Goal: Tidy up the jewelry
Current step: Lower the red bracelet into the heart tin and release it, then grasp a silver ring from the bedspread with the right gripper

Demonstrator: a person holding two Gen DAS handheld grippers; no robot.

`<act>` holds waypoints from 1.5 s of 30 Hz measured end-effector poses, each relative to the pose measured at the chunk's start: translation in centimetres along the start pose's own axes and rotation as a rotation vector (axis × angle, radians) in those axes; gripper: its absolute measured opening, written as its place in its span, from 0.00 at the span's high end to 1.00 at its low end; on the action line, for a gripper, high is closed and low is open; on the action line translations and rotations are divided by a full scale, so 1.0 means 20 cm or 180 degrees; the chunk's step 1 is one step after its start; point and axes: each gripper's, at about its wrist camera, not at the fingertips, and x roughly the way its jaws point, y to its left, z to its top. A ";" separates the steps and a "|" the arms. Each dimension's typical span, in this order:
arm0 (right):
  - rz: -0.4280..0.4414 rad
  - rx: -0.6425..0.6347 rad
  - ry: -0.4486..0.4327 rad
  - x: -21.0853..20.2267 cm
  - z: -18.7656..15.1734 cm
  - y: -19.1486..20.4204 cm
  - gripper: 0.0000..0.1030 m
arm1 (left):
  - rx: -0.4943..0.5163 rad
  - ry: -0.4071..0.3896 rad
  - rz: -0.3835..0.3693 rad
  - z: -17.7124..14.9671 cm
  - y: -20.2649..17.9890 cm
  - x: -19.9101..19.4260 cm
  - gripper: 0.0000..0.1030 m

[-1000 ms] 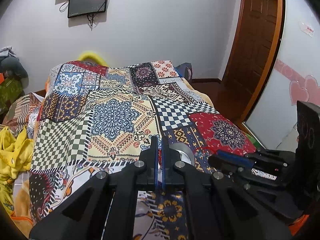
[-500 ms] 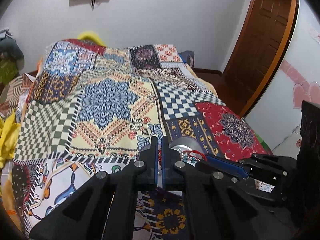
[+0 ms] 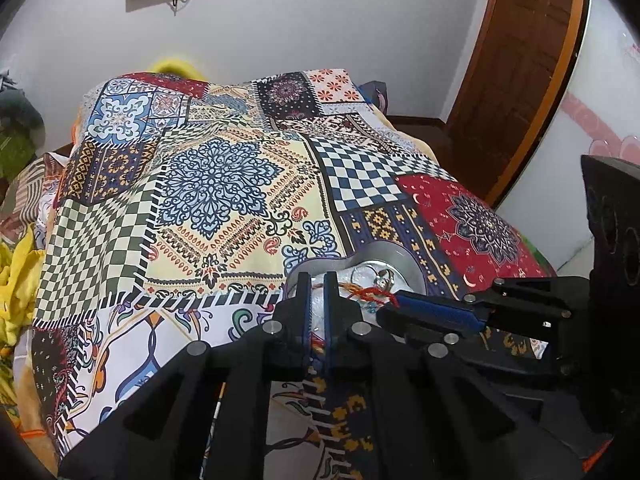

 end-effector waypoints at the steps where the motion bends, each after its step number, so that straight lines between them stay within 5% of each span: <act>1: 0.0008 -0.0004 0.0032 0.00 0.00 0.00 0.93 | 0.0014 0.0007 0.0002 0.00 0.00 0.00 0.96; 10: -0.0059 -0.0064 0.0020 -0.05 -0.01 0.03 0.92 | 0.0075 -0.0040 0.0029 -0.01 -0.01 -0.11 0.93; 16: -0.0185 -0.0136 -0.0064 -0.14 -0.01 0.05 0.90 | 0.0135 -0.0133 0.0083 -0.02 -0.03 -0.23 0.80; 20: -0.0237 -0.0112 -0.0178 -0.23 -0.01 0.06 0.82 | 0.0149 -0.0179 0.0114 -0.03 -0.05 -0.30 0.63; 24: -0.0339 -0.0105 -0.0313 -0.33 -0.03 0.07 0.67 | 0.0168 -0.0206 0.0091 -0.05 -0.07 -0.38 0.61; 30: -0.0441 -0.0092 -0.0396 -0.42 -0.09 0.07 0.64 | 0.0231 -0.0182 0.0049 -0.12 -0.11 -0.44 0.54; 45: -0.0487 -0.0078 0.0100 -0.28 -0.39 0.09 0.64 | 0.0277 0.0194 -0.0005 -0.37 -0.15 -0.39 0.54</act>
